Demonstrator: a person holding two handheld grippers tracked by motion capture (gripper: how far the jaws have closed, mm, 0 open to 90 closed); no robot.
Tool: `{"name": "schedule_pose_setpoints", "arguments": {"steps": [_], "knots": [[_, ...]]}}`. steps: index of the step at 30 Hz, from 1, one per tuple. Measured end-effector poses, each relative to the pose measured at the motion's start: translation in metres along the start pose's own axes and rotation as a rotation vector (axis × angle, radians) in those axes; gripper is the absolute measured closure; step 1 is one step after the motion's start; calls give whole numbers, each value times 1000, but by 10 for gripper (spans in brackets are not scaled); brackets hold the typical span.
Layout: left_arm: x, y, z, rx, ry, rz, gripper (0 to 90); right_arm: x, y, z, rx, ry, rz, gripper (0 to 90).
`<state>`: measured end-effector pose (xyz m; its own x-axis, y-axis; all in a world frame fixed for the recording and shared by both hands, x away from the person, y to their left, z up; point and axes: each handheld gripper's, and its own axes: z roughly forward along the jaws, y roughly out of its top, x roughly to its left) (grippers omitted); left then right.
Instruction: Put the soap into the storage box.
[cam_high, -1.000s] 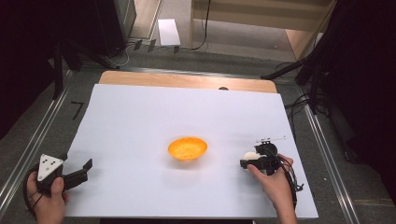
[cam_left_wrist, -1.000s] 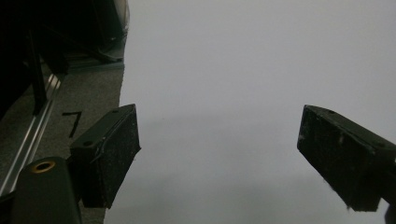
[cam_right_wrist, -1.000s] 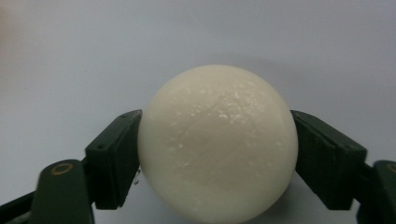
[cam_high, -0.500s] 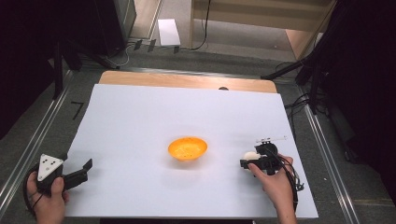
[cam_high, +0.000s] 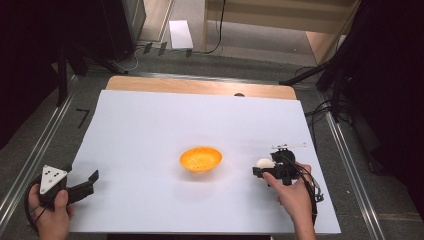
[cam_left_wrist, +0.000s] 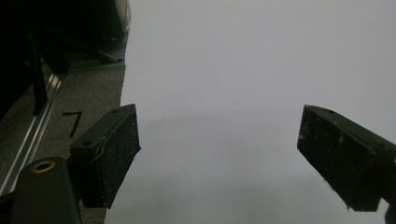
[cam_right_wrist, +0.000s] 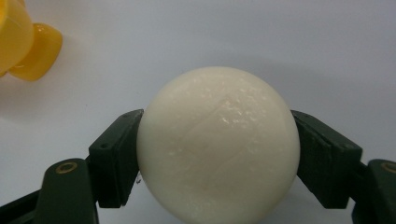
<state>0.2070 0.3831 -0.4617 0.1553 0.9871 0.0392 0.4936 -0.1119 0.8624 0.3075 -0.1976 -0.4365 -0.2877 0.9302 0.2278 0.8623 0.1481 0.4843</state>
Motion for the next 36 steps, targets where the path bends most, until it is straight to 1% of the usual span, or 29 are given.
{"name": "schedule_pose_setpoints", "arguments": {"steps": [3, 5, 6, 9, 14, 19, 26, 36], "knots": [[0, 0, 0, 0, 0, 1, 133, 4, 3, -2, -2, -3, -15, 242], [0, 0, 0, 0, 1, 1, 133, 6, 4, -2, -3, 2, -16, 241], [0, 0, 0, 0, 1, 0, 133, 9, 5, -3, -2, 7, -23, 241], [0, 0, 0, 0, 1, 0, 133, 12, 9, -4, 2, 2, -31, 241], [0, 0, 0, 0, 0, 0, 133, 19, 13, -5, -4, 11, -37, 241], [0, 0, 0, 0, -1, 0, 133, 25, 17, -5, -2, 14, -57, 242], [0, 0, 0, 0, -1, 0, 133, 32, 22, -6, -2, 13, -63, 242], [0, 0, 0, 2, -2, 0, 133, 44, 31, -10, -6, 24, -90, 242]]}}
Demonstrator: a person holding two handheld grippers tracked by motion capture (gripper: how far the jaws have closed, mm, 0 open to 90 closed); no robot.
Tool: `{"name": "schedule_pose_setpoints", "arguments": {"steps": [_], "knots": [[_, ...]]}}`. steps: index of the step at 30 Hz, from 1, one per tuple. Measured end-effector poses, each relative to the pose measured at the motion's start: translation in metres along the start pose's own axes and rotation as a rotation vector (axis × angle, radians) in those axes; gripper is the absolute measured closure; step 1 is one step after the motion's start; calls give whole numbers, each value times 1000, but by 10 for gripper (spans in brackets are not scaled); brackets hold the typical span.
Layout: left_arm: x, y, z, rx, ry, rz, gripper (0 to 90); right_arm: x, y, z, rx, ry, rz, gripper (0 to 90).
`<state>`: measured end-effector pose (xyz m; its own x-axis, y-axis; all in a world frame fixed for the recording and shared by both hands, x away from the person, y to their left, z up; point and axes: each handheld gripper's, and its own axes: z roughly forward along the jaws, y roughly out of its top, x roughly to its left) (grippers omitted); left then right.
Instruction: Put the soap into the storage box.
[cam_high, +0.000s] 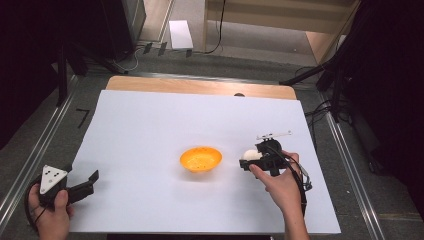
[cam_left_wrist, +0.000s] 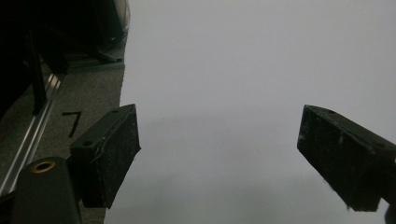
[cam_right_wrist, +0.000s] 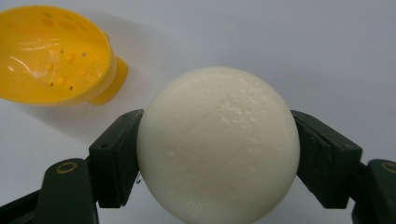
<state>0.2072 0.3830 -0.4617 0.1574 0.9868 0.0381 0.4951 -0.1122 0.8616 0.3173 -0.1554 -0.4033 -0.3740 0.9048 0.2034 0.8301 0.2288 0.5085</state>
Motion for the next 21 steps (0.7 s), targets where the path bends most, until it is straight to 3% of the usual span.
{"name": "schedule_pose_setpoints", "arguments": {"steps": [21], "knots": [[0, 0, 0, 1, 1, -2, 133, 31, 15, 4, 6, 30, -60, 242]]}}
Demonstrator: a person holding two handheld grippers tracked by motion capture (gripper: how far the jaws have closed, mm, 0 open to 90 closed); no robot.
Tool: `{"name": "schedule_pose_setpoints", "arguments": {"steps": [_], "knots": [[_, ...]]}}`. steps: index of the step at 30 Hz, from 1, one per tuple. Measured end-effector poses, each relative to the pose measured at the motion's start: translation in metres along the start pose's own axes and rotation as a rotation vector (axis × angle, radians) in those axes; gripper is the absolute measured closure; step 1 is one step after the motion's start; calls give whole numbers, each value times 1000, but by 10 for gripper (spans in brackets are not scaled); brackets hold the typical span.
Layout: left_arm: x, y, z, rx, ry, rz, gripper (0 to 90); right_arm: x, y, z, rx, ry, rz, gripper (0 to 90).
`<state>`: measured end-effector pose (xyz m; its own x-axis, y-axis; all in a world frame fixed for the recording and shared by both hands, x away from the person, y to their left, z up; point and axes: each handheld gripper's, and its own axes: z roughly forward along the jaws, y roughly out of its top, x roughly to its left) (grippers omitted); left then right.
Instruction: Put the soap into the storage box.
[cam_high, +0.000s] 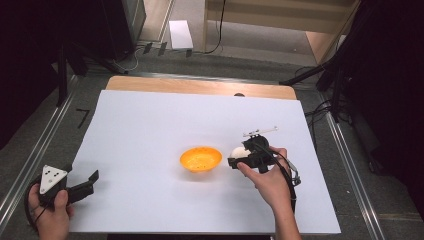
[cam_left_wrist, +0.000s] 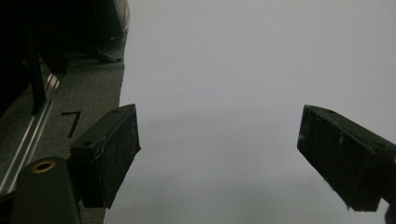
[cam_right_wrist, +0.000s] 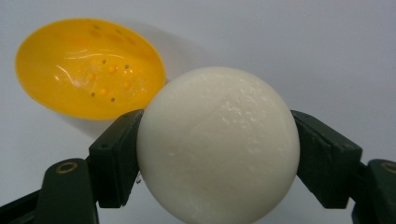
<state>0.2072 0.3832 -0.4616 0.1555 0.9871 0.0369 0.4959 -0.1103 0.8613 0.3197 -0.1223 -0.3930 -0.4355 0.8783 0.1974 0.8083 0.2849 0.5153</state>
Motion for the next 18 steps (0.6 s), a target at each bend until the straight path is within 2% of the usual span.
{"name": "schedule_pose_setpoints", "arguments": {"steps": [18], "knots": [[0, 0, 0, -2, 0, 0, 133, 25, 13, 8, 11, 12, -50, 242]]}}
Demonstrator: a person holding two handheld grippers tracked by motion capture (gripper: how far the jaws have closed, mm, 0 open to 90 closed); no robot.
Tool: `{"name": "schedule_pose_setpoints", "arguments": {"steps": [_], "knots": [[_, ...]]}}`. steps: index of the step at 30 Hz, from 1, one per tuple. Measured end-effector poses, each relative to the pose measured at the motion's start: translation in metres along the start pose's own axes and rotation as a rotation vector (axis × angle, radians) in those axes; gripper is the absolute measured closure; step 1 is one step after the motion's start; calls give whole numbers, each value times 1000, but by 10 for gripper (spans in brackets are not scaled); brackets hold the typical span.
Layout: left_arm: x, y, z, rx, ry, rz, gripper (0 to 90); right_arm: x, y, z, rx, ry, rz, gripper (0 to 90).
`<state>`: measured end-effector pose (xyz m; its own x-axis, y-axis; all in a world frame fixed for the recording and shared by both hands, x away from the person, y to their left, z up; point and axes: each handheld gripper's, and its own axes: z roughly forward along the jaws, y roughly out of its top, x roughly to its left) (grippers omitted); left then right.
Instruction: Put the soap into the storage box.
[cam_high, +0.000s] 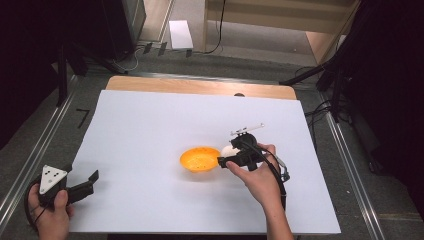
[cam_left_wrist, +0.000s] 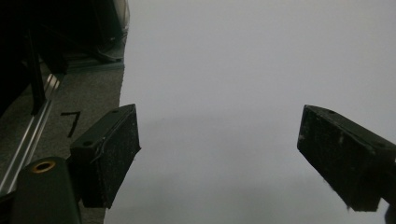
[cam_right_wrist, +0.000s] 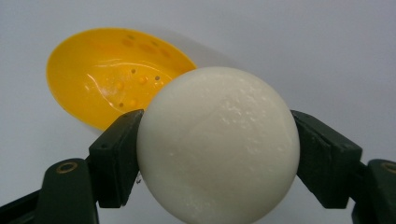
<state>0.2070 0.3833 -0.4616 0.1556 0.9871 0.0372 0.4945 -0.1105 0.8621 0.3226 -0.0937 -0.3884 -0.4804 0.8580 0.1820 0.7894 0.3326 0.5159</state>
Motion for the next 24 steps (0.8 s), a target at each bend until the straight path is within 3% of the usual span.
{"name": "schedule_pose_setpoints", "arguments": {"steps": [24], "knots": [[1, 0, 0, -2, -6, -7, 133, 26, 15, 13, 20, 20, -41, 242]]}}
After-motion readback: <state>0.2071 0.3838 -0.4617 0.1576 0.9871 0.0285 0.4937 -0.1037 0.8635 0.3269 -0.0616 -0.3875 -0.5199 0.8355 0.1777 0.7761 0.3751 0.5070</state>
